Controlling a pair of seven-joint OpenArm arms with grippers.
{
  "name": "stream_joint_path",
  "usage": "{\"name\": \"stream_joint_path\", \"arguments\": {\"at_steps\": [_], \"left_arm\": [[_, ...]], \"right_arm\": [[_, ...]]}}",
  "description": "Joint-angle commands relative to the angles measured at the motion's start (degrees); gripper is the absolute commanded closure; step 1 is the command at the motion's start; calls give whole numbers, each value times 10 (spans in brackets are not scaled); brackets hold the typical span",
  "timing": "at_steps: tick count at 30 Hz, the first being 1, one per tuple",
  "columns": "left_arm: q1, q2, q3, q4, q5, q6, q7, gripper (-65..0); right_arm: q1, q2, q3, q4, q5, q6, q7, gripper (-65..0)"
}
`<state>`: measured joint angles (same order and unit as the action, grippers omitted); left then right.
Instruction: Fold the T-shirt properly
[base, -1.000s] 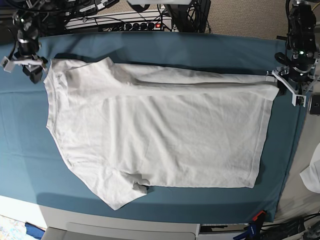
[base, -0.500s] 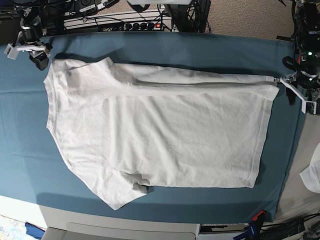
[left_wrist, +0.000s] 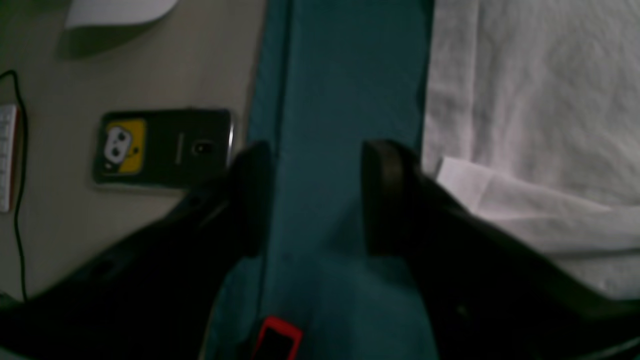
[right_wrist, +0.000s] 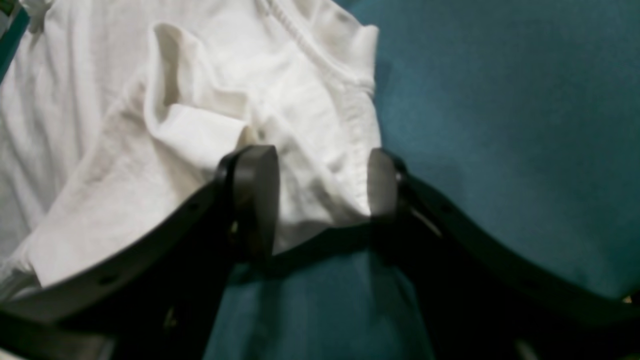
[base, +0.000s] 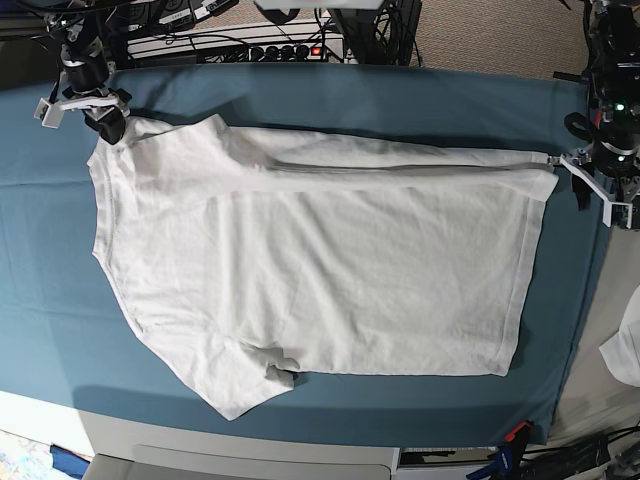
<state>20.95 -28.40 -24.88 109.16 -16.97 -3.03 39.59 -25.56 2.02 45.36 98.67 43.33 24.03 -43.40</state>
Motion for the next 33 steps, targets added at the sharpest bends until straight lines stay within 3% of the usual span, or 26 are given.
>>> {"name": "stream_joint_path", "arguments": {"at_steps": [1, 10, 12, 21, 33], "left_arm": [[-3, -10, -5, 10, 3, 2, -10, -298], [-3, -10, -5, 10, 3, 0, -6, -297], [-3, -10, -5, 10, 3, 0, -6, -297], [-3, -10, -5, 10, 3, 0, -6, -297], [-3, -10, -5, 10, 3, 0, -2, -297]], "right_arm": [[-2, 7, 4, 10, 1, 4, 19, -290], [-2, 7, 5, 10, -30, -11, 45, -290], [-2, 7, 5, 10, -44, -28, 51, -290], [-2, -2, 4, 5, -21, -40, 40, -290], [0, -3, 4, -89, 67, 13, 39, -271]]}}
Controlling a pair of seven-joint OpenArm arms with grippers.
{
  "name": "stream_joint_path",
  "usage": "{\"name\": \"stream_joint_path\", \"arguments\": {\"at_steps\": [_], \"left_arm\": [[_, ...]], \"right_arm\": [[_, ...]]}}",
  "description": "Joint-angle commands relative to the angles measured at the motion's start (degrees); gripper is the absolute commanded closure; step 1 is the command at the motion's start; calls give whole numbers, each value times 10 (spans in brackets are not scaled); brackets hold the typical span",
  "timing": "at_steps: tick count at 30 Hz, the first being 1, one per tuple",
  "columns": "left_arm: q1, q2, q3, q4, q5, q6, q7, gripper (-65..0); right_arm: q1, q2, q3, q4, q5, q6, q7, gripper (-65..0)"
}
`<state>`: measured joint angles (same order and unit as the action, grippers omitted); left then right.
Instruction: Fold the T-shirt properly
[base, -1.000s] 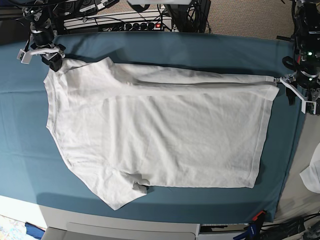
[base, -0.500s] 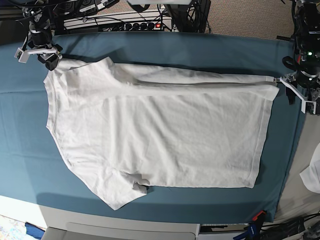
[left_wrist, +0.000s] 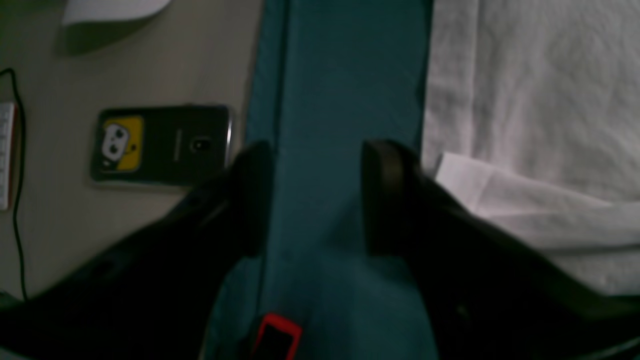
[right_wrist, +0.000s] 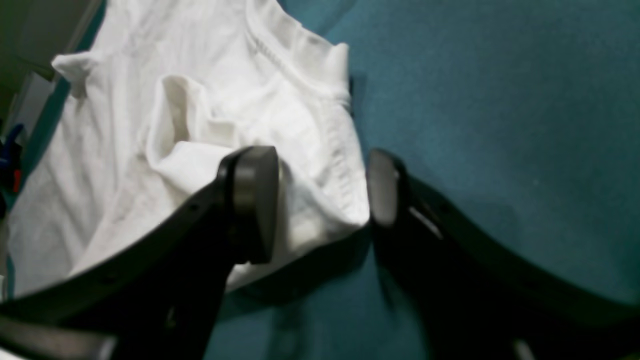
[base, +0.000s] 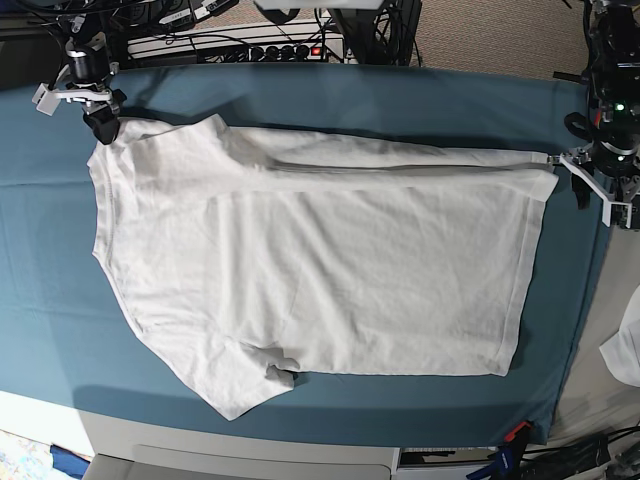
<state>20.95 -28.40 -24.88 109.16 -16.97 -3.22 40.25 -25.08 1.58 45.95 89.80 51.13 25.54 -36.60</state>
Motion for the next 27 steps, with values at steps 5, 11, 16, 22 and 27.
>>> {"name": "stream_joint_path", "arguments": {"at_steps": [5, 11, 16, 22, 27], "left_arm": [[-3, -10, -5, 10, -10, 2, 12, -297], [-3, -10, -5, -5, -119, -65, 65, -296], [-6, -11, -5, -40, -143, -72, 77, -296], [-43, -13, -26, -120, -209, -96, 111, -296], [-77, -15, -72, -199, -313, -144, 149, -296]], "right_arm": [[-5, 2, -2, 0, -6, 17, -35, -89], [-5, 2, -2, 0, -6, 19, -35, -12], [-5, 2, -2, 0, -6, 19, -37, 0], [-5, 2, -2, 0, -6, 27, -39, 0], [-5, 2, -2, 0, -6, 41, -39, 0]]}}
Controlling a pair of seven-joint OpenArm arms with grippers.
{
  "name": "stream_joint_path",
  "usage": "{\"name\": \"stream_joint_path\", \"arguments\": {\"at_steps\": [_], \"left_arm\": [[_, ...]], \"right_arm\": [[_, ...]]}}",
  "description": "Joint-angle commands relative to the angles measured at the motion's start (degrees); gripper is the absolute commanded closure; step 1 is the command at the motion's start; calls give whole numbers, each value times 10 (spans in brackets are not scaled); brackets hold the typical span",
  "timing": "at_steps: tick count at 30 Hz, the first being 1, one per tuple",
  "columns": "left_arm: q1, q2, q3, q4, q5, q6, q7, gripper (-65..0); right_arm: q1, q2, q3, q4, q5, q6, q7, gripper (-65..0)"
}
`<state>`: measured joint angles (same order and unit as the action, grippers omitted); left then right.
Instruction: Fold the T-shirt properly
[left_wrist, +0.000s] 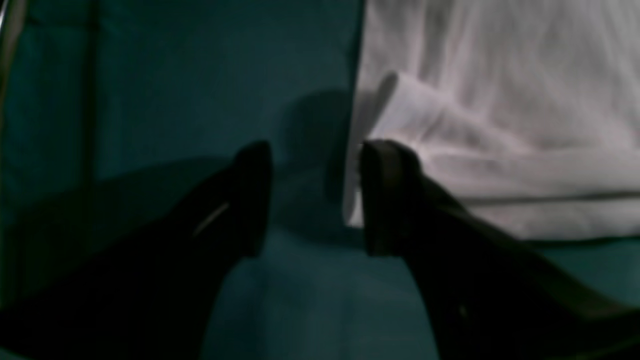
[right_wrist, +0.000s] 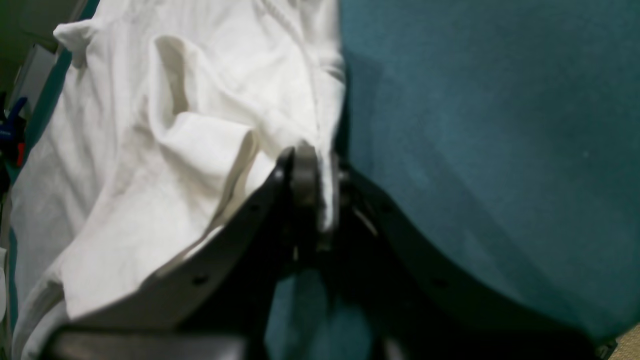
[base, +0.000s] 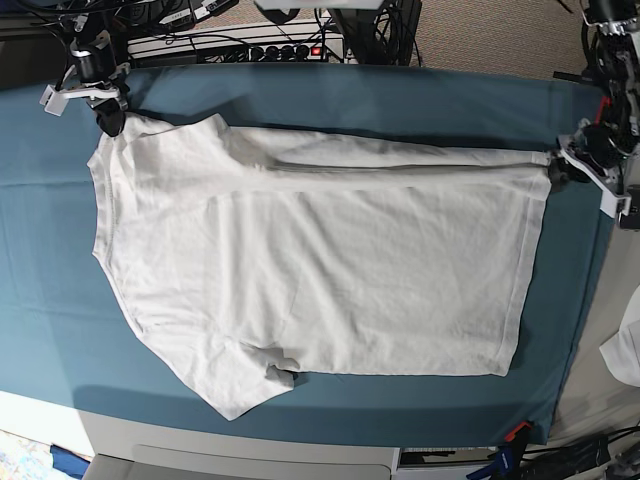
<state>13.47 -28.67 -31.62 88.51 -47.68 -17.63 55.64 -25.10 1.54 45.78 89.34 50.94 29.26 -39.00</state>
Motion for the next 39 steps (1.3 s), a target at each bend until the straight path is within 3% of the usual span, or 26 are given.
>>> {"name": "stream_joint_path", "arguments": {"at_steps": [1, 7, 15, 23, 26, 29, 39], "left_arm": [[-5, -15, -9, -8, -23, -9, -1, -296], [-8, -21, -10, -74, -93, -45, 19, -296], [-8, -22, -10, -77, -156, -80, 59, -296], [-8, -22, -10, -77, -172, -86, 63, -292], [-8, -21, -10, -77, -176, -86, 63, -201], [-8, -22, -10, -77, -176, -86, 63, 0], [-6, -34, -11, -76, -188, -94, 77, 0]], "right_arm": [[-4, 2, 0, 4, -4, 3, -15, 0], [2, 2, 0, 4, -4, 4, -15, 0], [7, 2, 0, 4, -4, 3, -16, 0], [7, 2, 0, 4, -4, 4, -16, 0], [7, 2, 0, 4, -4, 4, -16, 0], [7, 2, 0, 4, -4, 3, -15, 0], [4, 17, 1, 7, -4, 8, -32, 0]]}}
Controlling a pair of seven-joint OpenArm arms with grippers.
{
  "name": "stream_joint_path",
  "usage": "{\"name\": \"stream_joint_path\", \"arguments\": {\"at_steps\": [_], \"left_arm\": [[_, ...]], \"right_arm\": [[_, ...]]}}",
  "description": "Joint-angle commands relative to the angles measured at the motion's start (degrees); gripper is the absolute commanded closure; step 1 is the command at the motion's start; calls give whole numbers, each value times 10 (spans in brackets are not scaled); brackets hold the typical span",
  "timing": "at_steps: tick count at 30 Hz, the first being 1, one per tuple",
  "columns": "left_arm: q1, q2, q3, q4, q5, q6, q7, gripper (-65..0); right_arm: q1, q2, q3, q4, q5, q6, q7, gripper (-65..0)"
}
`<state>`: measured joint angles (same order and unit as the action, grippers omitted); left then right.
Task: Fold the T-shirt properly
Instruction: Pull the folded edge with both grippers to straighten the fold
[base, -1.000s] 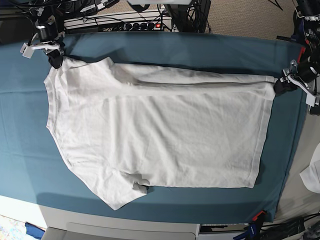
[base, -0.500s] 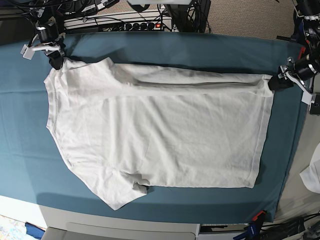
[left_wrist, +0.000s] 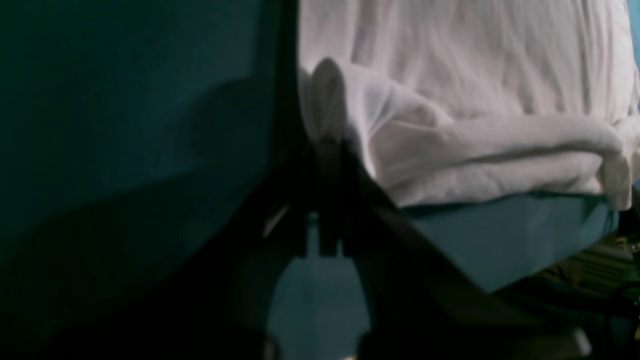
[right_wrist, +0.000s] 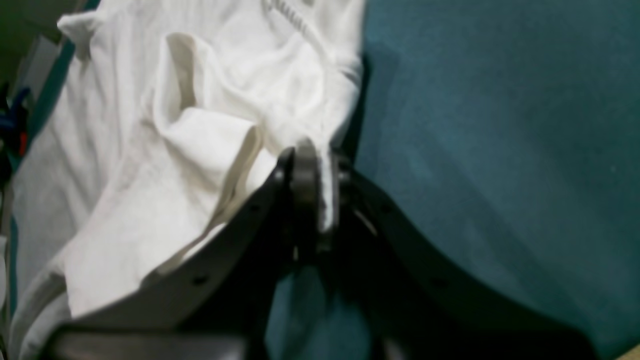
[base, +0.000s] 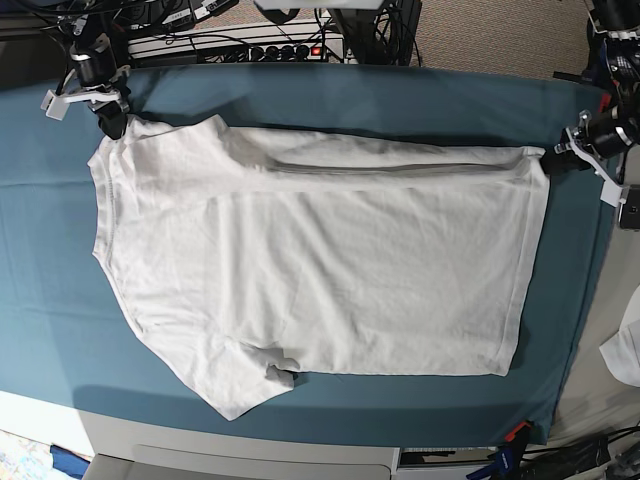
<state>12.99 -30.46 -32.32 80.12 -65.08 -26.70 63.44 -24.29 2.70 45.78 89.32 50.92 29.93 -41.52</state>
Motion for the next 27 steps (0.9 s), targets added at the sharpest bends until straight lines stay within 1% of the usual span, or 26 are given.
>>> {"name": "stream_joint_path", "arguments": {"at_steps": [1, 4, 8, 11, 17, 21, 22, 23, 27], "left_arm": [[1, -21, -4, 8, -24, -7, 3, 0], [14, -35, -7, 12, -32, -15, 11, 0], [33, -50, -10, 13, -44, -17, 13, 0], [43, -53, -10, 14, -51, -19, 17, 0], [65, -53, -10, 15, -57, -19, 27, 0], [88, -53, -10, 17, -66, -19, 33, 0], [93, -53, -10, 18, -73, -22, 37, 0], [99, -53, -10, 19, -78, -33, 40, 0], [120, -52, -22, 26, -92, -40, 47, 0]], "right_arm": [[-5, 10, 1, 7, -4, 6, -11, 0], [-8, 27, 1, 7, -4, 12, -30, 0], [-26, 50, 1, 7, -4, 12, -31, 0], [-44, 60, 1, 7, -3, 11, -30, 0], [-83, 62, 1, 7, 19, 12, -33, 0], [-103, 62, 1, 7, 22, 12, -35, 0], [-108, 62, 1, 7, 22, 12, -35, 0], [-111, 63, 1, 7, 22, 12, -35, 0], [-123, 71, 1, 7, 26, 14, -37, 0]]}}
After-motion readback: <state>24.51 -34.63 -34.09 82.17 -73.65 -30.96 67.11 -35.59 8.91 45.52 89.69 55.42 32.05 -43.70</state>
